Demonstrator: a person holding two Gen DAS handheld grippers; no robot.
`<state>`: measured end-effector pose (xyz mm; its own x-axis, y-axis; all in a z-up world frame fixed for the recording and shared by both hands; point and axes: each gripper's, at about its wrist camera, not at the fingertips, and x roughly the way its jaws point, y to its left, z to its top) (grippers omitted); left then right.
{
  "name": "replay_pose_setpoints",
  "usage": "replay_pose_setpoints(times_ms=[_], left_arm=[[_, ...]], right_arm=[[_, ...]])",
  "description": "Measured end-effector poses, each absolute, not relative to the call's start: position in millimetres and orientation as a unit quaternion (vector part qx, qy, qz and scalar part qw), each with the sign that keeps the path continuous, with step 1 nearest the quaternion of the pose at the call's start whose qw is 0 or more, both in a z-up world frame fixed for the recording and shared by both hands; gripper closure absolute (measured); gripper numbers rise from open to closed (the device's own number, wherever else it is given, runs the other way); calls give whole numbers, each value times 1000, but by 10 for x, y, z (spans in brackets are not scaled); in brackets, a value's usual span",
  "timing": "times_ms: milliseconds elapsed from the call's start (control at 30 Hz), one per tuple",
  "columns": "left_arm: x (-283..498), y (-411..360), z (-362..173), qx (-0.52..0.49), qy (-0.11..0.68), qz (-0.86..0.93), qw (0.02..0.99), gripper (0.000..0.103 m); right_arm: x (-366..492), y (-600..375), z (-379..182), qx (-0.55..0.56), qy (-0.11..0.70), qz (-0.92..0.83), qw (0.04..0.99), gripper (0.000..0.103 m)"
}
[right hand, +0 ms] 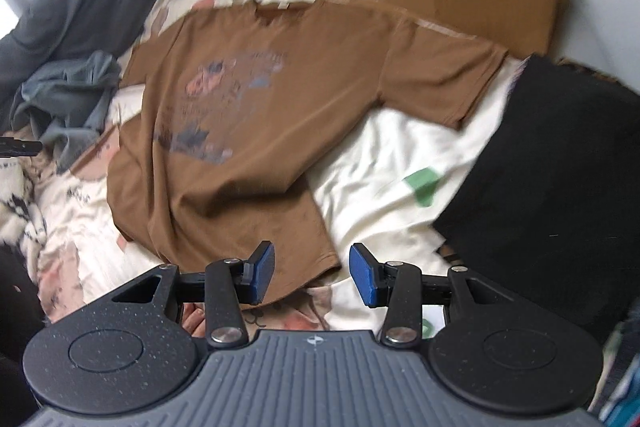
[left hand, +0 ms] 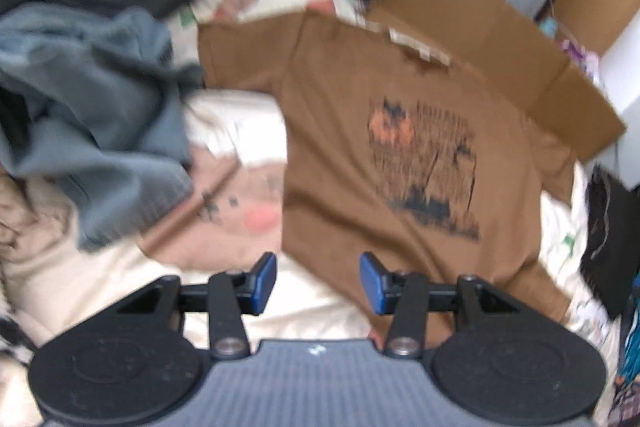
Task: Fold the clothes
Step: 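Lower the right gripper to the shirt hem and close on it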
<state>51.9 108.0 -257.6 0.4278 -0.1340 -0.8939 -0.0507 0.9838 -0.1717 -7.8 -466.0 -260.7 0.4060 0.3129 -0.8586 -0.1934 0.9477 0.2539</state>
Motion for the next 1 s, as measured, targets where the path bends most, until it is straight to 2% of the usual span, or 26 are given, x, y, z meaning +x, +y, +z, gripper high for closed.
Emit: replay_pose_setpoints(times_ms=[200,433,867,1000], left_arm=[[473,1060,-3163,-81,566,-28,820,54],[560,1093,-3575,-97,576,-14,811,54],[696,703,-3936,-133,587,-55,797,55],[689,622,-3982,-159,581,-57,796,55]], right_arm=[[27,-4399,-3151,51,532,166,829,54],[178,-4356,-3561,37,550,168,817,54],[402,-4464,-3911,49,568,145,808,54],[413,-4450,-4046,60,586,144,795,61]])
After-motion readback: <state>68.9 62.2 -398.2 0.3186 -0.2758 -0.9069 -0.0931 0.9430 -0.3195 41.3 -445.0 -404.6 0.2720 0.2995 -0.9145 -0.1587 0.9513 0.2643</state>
